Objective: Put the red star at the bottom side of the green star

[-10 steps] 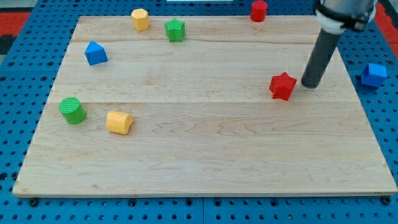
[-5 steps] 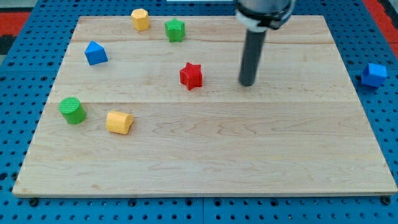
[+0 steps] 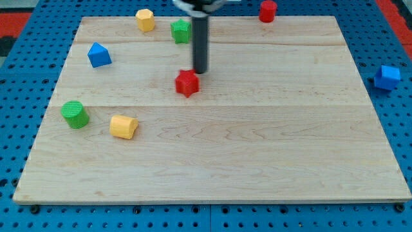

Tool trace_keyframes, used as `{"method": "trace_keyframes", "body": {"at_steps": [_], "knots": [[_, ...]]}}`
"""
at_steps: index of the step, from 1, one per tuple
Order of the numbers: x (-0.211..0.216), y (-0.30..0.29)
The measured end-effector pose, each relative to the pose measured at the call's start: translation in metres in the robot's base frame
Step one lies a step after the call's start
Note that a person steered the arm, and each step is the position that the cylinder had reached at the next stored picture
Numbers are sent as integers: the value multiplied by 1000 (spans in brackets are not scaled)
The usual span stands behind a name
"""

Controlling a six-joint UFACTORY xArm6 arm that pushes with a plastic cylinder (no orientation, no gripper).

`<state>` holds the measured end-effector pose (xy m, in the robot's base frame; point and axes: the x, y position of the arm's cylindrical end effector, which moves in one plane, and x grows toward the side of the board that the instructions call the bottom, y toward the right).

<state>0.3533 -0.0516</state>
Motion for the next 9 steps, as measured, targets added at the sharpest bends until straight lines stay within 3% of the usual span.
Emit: {"method": "trace_keyframes", "body": {"at_steps": [2, 3, 4, 5, 6, 9], "knots": [[-55, 137], [12, 136], [40, 112], [-13, 115], [-17, 145], [4, -49]]}}
